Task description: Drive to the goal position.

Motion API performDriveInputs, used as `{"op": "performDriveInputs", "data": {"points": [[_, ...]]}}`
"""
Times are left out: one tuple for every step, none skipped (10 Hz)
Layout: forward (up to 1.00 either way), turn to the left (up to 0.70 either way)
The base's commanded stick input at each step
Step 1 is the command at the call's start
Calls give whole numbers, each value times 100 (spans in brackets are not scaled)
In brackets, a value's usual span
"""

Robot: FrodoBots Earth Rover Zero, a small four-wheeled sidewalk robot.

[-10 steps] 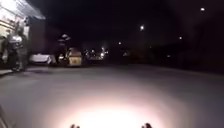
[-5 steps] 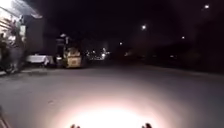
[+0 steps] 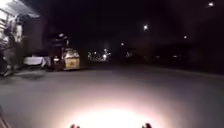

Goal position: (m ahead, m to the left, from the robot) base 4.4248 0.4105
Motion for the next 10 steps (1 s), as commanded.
{"op": "performDriveInputs", "data": {"points": [[85,0],[85,0],[85,0],[85,0],[85,0],[85,0],[85,0],[85,0],[85,0],[85,0]]}}
